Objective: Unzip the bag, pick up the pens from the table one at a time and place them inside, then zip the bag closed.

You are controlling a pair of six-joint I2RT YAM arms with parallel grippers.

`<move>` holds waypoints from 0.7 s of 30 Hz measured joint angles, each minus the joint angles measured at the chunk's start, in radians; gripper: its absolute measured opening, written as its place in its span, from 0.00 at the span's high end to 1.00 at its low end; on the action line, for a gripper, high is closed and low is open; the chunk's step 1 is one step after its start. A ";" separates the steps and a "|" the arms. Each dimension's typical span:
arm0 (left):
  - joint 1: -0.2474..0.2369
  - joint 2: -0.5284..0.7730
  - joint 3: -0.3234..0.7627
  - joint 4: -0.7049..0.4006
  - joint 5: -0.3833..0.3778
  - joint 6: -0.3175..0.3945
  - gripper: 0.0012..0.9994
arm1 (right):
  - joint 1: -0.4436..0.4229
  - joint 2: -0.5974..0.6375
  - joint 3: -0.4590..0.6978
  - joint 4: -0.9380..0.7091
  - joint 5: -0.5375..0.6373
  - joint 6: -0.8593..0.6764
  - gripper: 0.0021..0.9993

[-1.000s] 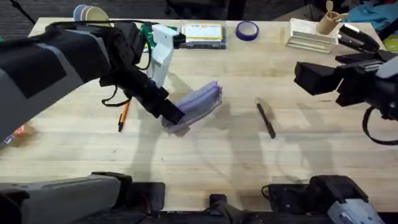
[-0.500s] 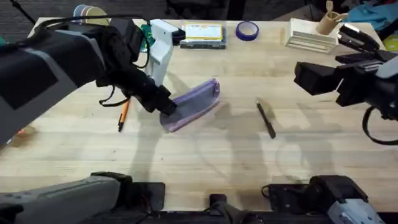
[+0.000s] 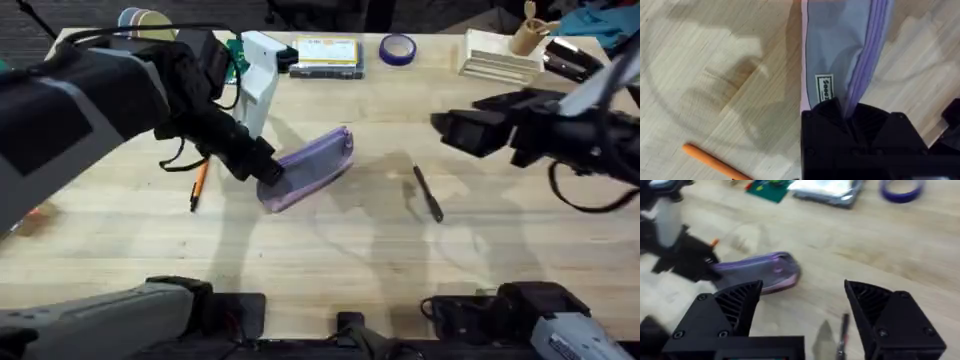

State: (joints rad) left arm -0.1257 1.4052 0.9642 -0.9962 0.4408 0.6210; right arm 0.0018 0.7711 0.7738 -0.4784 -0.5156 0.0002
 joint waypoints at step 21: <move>0.000 0.000 0.000 0.000 0.000 -0.004 0.96 | 0.264 0.291 0.000 0.159 -0.112 -0.027 0.00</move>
State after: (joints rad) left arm -0.1257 1.4052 0.9642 -0.9962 0.4408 0.6174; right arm 0.2653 1.0619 0.7738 -0.3195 -0.6273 -0.0272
